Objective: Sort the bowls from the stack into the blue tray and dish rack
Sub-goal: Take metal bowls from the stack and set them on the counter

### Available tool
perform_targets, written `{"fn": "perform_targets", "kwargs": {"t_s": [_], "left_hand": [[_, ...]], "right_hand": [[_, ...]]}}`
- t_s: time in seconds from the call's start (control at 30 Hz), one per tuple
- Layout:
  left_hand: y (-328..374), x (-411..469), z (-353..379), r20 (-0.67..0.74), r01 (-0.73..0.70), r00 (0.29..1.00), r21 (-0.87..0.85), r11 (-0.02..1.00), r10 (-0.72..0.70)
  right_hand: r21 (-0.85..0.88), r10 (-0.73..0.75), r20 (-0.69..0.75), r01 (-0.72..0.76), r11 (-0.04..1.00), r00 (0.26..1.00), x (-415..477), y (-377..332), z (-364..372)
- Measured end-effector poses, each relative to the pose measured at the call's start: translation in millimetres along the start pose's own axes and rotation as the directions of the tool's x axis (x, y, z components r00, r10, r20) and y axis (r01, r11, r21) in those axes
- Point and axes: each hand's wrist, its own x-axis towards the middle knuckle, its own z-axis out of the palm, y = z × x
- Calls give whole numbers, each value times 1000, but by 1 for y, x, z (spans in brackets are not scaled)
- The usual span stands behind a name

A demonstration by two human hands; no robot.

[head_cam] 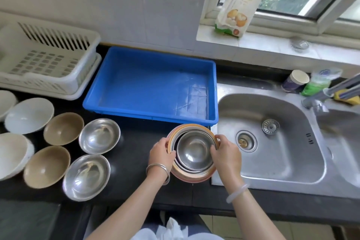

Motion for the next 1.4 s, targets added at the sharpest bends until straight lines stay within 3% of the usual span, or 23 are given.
{"fn": "perform_targets", "kwargs": {"t_s": [0.4,0.77,0.97,1.1,1.4], "left_hand": [[0,5,1,13,-14,1000,29,999,14],[-1,6,0,18,-19,1000,25,1000,18],[0,7,2,20,-14,1000,48,999,13],[2,7,4,5,-5,1000,76,997,4],[17,5,11,-70,4,997,241,971,13]], "right_hand": [[40,36,13,-36,999,999,-1,-3,8],[-84,-8,-4,8,996,1000,-4,-10,-1],[22,-6,-97,8,1000,995,-6,-13,-5],[127,88,-126,-72,989,988,-8,-12,-13],[227,158,-156,-120,966,975,-5,5,-35]]}}
